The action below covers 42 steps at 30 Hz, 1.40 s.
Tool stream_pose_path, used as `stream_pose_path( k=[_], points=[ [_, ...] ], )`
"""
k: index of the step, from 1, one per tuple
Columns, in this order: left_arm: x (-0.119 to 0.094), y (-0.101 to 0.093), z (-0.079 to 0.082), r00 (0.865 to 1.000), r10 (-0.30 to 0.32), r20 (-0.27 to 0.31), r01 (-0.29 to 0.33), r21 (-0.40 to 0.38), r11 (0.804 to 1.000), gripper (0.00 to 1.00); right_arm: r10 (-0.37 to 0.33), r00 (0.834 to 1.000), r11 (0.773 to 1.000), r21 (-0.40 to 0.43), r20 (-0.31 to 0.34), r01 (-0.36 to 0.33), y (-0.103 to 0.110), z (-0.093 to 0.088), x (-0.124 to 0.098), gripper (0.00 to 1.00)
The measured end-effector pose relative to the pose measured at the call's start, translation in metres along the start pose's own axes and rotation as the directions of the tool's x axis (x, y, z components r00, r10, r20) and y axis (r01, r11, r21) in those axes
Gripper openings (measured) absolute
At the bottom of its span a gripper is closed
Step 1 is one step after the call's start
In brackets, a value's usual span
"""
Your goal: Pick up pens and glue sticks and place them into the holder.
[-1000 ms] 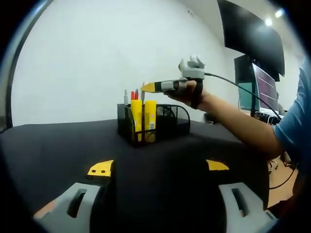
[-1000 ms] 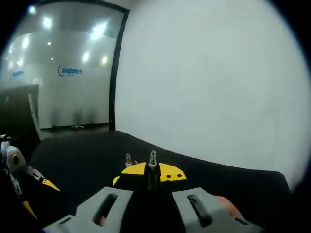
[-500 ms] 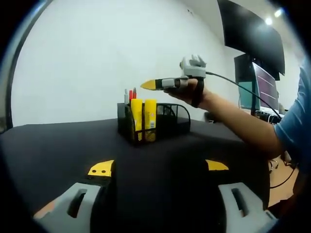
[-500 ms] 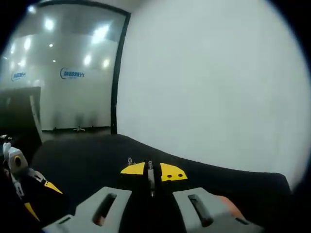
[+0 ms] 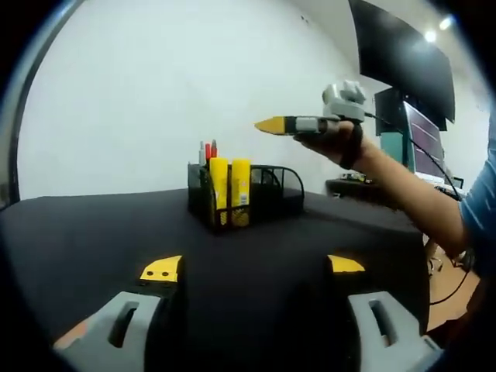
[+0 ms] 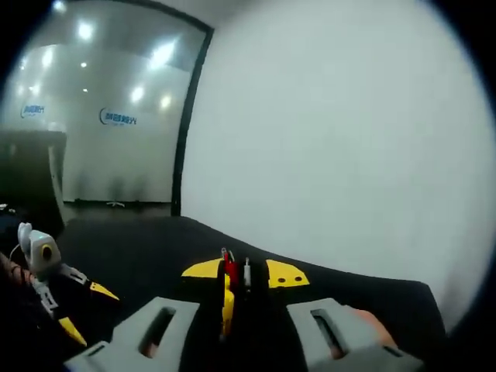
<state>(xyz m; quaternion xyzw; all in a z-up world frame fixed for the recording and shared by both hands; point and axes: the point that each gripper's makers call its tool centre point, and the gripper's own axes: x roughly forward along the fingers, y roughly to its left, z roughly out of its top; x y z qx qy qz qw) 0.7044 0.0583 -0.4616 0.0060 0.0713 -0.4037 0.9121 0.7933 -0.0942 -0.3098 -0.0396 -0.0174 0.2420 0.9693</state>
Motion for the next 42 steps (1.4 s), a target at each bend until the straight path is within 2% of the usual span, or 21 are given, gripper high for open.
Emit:
stream_pose_path(
  k=[6,10,19,24,29,33,35,42],
  points=[
    [-0.003,-0.002,0.006,0.999,-0.019,0.032,0.019,-0.013,1.0,0.68,-0.04,0.999,0.998,0.055,0.005,0.04,0.012,-0.001,-0.038,0.28],
    [-0.003,-0.003,0.009,0.998,-0.034,0.048,0.035,-0.028,0.999,0.69,-0.069,0.998,0.996,0.053,-0.005,0.069,0.016,-0.003,-0.057,0.31],
    [-0.002,-0.005,0.013,0.996,-0.048,0.071,0.051,-0.041,0.998,0.77,-0.121,0.993,0.989,0.083,0.011,0.12,0.02,-0.014,-0.1,0.51],
    [-0.003,-0.006,0.017,0.994,-0.057,0.094,0.063,-0.063,0.996,0.84,-0.146,0.989,0.983,0.119,0.04,0.14,0.027,-0.024,-0.12,0.72],
    [-0.003,-0.009,0.021,0.991,-0.071,0.116,0.081,-0.078,0.994,0.94,-0.157,0.987,0.98,0.126,0.029,0.152,0.03,-0.044,-0.13,0.93],
    [-0.003,-0.01,0.021,0.99,-0.076,0.116,0.086,-0.081,0.993,0.96,-0.194,0.981,0.973,0.127,0.002,0.192,0.027,-0.064,-0.139,0.93],
    [-0.003,-0.01,0.022,0.99,-0.078,0.12,0.088,-0.083,0.993,0.96,-0.209,0.978,0.969,0.137,0.009,0.205,0.025,-0.07,-0.144,0.93],
    [-0.004,-0.011,0.025,0.987,-0.088,0.134,0.103,-0.104,0.989,0.96,-0.193,0.98,0.963,0.198,0.038,0.182,0.026,-0.087,-0.153,0.93]
  ],
)
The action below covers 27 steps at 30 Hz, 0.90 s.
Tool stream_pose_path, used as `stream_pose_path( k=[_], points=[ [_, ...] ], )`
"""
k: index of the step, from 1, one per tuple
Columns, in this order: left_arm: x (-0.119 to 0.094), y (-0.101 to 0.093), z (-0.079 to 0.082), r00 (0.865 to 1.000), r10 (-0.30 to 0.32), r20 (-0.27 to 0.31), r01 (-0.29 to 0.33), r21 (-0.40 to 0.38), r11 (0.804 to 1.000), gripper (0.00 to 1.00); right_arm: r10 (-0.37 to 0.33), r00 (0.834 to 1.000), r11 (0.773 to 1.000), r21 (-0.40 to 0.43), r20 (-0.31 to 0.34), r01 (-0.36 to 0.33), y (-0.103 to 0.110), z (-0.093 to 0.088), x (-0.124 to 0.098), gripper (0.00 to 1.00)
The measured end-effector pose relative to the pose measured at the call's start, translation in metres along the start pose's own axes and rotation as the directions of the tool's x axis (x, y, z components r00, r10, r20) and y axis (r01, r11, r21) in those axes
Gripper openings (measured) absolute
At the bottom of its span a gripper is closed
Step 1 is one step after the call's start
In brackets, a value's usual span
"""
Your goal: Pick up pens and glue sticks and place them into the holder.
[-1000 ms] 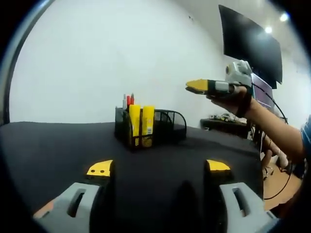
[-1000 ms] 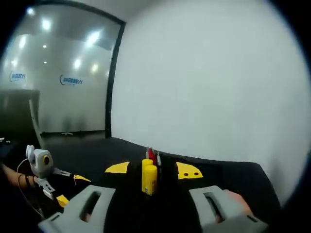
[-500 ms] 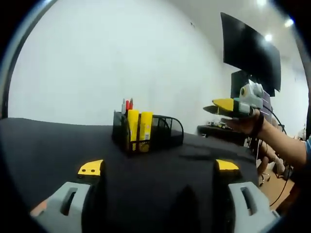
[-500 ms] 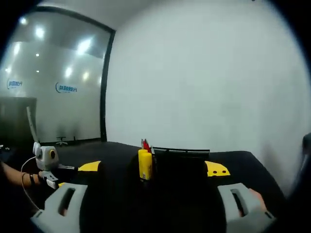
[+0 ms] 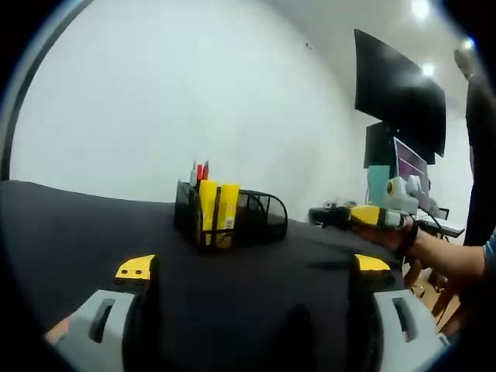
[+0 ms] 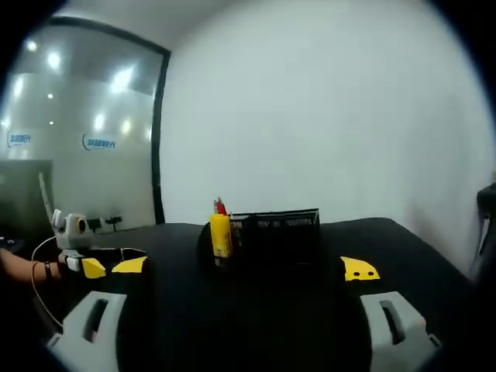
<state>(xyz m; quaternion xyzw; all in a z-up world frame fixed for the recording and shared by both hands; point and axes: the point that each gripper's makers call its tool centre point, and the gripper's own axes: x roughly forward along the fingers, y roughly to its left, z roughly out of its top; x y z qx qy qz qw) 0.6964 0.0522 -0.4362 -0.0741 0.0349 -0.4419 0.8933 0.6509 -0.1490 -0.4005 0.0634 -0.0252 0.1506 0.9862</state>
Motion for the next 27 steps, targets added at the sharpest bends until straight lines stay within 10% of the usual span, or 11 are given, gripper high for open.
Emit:
stream_pose_path(
  k=[8,21,27],
  points=[
    [0.001,-0.001,-0.003,1.0,0.0,-0.017,0.001,0.02,1.0,0.96,-0.021,0.995,0.999,-0.034,-0.095,0.018,-0.007,-0.037,-0.001,0.93],
    [-0.002,-0.011,-0.015,0.993,-0.033,-0.116,0.031,-0.016,0.999,0.96,-0.034,0.997,0.999,0.007,-0.075,0.035,-0.021,-0.035,0.0,0.9],
    [-0.021,0.01,0.001,0.998,0.007,-0.061,-0.007,0.012,1.0,0.96,-0.041,0.997,0.999,0.017,-0.068,0.043,-0.023,-0.034,0.001,0.88]
  ],
)
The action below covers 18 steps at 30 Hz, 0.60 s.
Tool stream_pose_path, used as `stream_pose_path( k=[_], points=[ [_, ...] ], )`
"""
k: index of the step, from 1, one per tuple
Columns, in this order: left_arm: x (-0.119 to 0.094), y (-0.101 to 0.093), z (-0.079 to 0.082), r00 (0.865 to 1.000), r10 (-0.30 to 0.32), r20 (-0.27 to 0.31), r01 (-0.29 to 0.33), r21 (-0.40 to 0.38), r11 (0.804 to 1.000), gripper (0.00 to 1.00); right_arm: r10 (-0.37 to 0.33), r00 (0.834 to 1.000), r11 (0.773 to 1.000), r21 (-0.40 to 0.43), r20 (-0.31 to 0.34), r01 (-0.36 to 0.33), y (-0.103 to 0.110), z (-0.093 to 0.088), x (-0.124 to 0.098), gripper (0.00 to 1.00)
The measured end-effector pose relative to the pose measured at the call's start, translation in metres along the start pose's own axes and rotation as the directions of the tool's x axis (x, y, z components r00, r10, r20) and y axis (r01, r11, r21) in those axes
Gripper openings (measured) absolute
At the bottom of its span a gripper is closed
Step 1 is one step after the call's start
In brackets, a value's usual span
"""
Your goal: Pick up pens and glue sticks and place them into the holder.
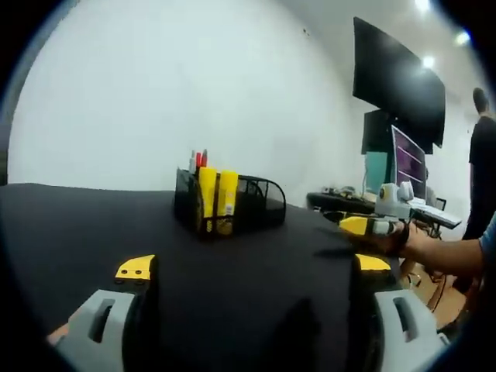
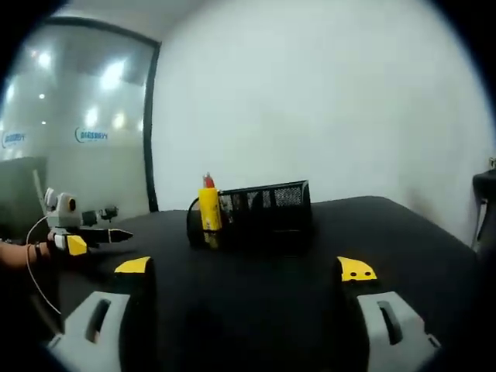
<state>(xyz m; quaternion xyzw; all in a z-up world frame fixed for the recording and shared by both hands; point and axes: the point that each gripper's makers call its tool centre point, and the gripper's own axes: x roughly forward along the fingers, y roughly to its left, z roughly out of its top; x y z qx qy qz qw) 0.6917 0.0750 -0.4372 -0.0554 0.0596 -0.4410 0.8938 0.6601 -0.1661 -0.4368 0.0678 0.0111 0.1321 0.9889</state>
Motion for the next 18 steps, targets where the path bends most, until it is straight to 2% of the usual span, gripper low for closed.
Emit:
stream_pose_path(
  k=[3,5,10,12,13,14,16,18],
  points=[
    [-0.009,0.017,0.011,0.998,0.042,0.056,-0.042,0.001,0.999,0.96,-0.007,1.0,1.0,-0.001,-0.008,0.007,-0.002,-0.002,0.001,0.87],
    [-0.014,0.026,0.018,0.993,0.049,0.111,-0.053,0.04,0.998,0.96,-0.014,1.0,1.0,-0.002,-0.012,0.014,-0.003,-0.003,0.002,0.86],
    [-0.02,0.038,0.005,0.993,0.072,0.096,-0.076,0.039,0.996,0.96,-0.022,1.0,1.0,-0.002,-0.012,0.022,-0.004,-0.003,0.003,0.85],
    [-0.016,0.034,0.002,0.995,0.055,0.083,-0.061,0.071,0.996,0.96,-0.021,1.0,1.0,-0.007,-0.011,0.021,-0.004,-0.003,0.003,0.85],
    [-0.014,0.037,-0.006,0.996,0.068,0.05,-0.074,0.115,0.991,0.96,-0.021,1.0,1.0,-0.01,-0.013,0.021,-0.003,-0.003,0.004,0.84],
    [-0.013,0.037,-0.014,0.998,0.069,0.004,-0.069,0.118,0.991,0.96,-0.02,1.0,1.0,-0.012,-0.016,0.02,-0.003,-0.004,0.004,0.84],
    [-0.011,0.035,-0.018,0.998,0.059,-0.013,-0.057,0.104,0.993,0.96,-0.018,1.0,1.0,-0.021,-0.02,0.018,-0.002,-0.005,0.004,0.83],
    [-0.012,0.035,-0.017,0.998,0.063,-0.007,-0.062,0.112,0.992,0.96,-0.019,1.0,0.999,-0.029,-0.02,0.019,-0.001,-0.005,0.004,0.82]
  ],
)
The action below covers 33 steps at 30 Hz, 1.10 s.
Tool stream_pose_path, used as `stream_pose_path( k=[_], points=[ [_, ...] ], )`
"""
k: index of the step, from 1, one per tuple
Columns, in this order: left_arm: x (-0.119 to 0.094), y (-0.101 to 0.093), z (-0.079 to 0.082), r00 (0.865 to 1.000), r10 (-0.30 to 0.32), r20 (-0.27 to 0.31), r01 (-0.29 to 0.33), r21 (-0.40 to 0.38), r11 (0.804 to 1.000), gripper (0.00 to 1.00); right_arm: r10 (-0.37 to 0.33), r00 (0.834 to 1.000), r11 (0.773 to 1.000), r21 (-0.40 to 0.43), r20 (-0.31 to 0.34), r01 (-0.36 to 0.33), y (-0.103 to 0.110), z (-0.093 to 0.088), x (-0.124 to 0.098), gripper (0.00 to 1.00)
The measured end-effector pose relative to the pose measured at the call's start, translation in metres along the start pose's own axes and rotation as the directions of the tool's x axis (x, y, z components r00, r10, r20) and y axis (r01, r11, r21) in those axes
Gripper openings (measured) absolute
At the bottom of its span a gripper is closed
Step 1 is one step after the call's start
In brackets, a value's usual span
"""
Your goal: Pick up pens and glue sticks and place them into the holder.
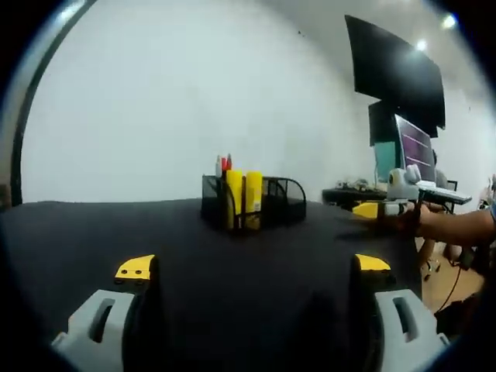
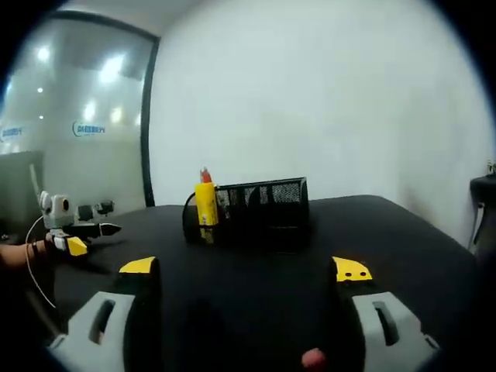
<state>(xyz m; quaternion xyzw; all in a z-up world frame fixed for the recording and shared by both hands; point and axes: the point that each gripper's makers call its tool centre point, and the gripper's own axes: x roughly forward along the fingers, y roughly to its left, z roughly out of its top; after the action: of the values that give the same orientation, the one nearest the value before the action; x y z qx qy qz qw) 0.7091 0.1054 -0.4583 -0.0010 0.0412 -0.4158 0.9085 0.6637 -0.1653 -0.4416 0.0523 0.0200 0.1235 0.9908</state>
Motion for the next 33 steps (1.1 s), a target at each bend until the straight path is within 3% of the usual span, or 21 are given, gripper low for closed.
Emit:
stream_pose_path(
  k=[3,7,12,14,16,19,22,25,26,27,28,29,33],
  points=[
    [-0.004,0.001,0.008,0.999,0.015,0.041,-0.014,-0.024,1.0,0.96,0.005,1.0,1.0,-0.004,-0.008,-0.005,0.002,-0.001,0.0,0.8],
    [-0.006,0.0,0.011,0.999,0.027,0.047,-0.025,-0.044,0.999,0.96,0.009,1.0,1.0,-0.014,-0.017,-0.009,0.003,-0.003,0.0,0.78],
    [-0.002,-0.004,0.01,1.0,-0.012,0.026,0.014,-0.085,0.996,0.96,-0.009,1.0,1.0,0.007,-0.014,0.009,-0.001,-0.002,-0.001,0.75],
    [0.001,-0.002,0.008,1.0,-0.008,-0.004,0.008,-0.093,0.996,0.96,-0.013,1.0,1.0,-0.007,-0.028,0.013,-0.001,-0.005,0.0,0.75],
    [0.005,-0.002,0.013,1.0,0.001,0.008,-0.001,-0.078,0.997,0.96,-0.01,0.999,1.0,-0.016,-0.035,0.009,0.0,-0.007,0.002,0.75],
    [0.012,-0.016,0.024,0.998,-0.039,0.052,0.044,-0.106,0.993,0.96,-0.017,0.999,1.0,-0.014,-0.028,0.017,-0.002,-0.005,0.001,0.74],
    [0.02,-0.023,0.028,0.997,-0.047,0.054,0.05,-0.062,0.997,0.96,-0.013,1.0,1.0,0.002,-0.018,0.013,-0.003,-0.003,0.001,0.73],
    [0.027,-0.017,0.022,0.997,-0.037,0.062,0.041,-0.054,0.998,0.96,-0.01,1.0,1.0,-0.003,-0.024,0.01,-0.001,-0.005,0.001,0.73],
    [0.029,-0.014,0.015,0.997,-0.036,0.067,0.043,-0.098,0.994,0.96,-0.009,1.0,1.0,-0.008,-0.024,0.009,0.0,-0.005,0.001,0.72],
    [0.027,-0.013,0.001,0.999,-0.038,-0.026,0.035,-0.094,0.995,0.96,-0.01,1.0,1.0,-0.01,-0.024,0.009,0.0,-0.005,0.001,0.72],
    [0.027,-0.014,0.002,0.999,-0.032,-0.031,0.029,-0.091,0.995,0.96,-0.01,1.0,1.0,-0.01,-0.024,0.01,-0.001,-0.004,0.001,0.72],
    [0.028,-0.017,0.007,0.999,-0.042,0.014,0.043,-0.082,0.996,0.96,-0.008,1.0,1.0,-0.007,-0.022,0.008,0.0,-0.004,0.001,0.72],
    [0.026,-0.021,0.003,0.999,-0.036,-0.011,0.035,-0.055,0.998,0.96,-0.002,1.0,1.0,-0.006,-0.021,0.002,0.001,-0.004,0.0,0.71]
  ],
)
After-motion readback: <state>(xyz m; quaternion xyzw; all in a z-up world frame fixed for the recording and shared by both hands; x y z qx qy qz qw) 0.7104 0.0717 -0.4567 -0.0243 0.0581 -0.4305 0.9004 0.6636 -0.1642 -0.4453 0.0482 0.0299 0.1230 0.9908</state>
